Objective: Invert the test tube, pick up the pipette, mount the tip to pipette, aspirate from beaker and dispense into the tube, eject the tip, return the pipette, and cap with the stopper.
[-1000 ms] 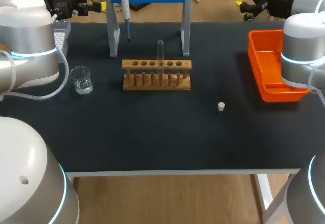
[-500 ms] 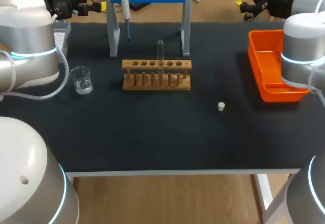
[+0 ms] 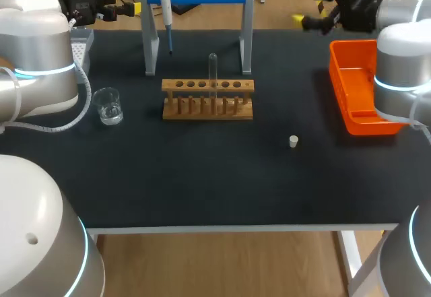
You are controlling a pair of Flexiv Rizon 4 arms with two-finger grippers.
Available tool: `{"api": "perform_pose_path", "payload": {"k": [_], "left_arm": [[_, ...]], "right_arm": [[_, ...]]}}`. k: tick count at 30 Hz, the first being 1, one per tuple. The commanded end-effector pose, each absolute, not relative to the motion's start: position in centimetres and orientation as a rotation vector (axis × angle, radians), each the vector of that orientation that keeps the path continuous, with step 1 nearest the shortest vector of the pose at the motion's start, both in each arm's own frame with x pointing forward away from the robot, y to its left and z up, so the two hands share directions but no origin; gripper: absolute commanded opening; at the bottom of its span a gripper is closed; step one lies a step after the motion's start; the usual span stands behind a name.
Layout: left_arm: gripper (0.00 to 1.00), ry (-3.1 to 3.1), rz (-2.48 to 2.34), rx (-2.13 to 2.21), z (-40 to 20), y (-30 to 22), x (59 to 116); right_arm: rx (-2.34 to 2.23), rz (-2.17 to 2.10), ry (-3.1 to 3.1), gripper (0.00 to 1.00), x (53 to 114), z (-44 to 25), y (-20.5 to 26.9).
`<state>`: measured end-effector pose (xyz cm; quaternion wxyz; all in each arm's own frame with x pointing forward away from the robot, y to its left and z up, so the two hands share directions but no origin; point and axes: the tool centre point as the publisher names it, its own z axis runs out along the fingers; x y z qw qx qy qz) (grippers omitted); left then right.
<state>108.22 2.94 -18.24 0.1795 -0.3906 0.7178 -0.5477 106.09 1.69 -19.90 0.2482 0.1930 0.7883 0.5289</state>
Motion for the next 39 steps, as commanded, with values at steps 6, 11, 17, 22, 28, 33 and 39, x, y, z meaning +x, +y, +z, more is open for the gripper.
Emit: {"api": "perform_pose_path", "payload": {"k": [6, 11, 17, 22, 28, 33, 39], "left_arm": [[1.0, 2.035, -1.549, -1.105, -18.2, 3.0, 108.4], [1.0, 2.035, -1.549, -1.105, -18.2, 3.0, 108.4], [1.0, 2.035, -1.549, -1.105, -18.2, 3.0, 108.4], [1.0, 2.035, -1.549, -1.105, -18.2, 3.0, 108.4], [1.0, 2.035, -1.549, -1.105, -18.2, 3.0, 108.4], [1.0, 2.035, -1.549, -1.105, -18.2, 3.0, 108.4], [1.0, 2.035, -1.549, -1.105, -18.2, 3.0, 108.4]], "right_arm": [[0.327, 1.618, 2.199, 1.0, 99.3, -22.7, 5.1], [0.257, 1.699, 2.218, 1.0, 96.4, -24.4, 7.2], [0.21, 1.82, 2.236, 1.0, 94.2, -25.6, 9.6], [0.156, 1.897, 2.239, 1.0, 93.3, -25.6, 11.4], [0.101, 1.945, 2.24, 1.0, 93.2, -25.3, 12.2], [0.101, 1.945, 2.24, 1.0, 93.2, -25.3, 12.2], [0.101, 1.945, 2.24, 1.0, 93.2, -25.3, 12.2]]}}
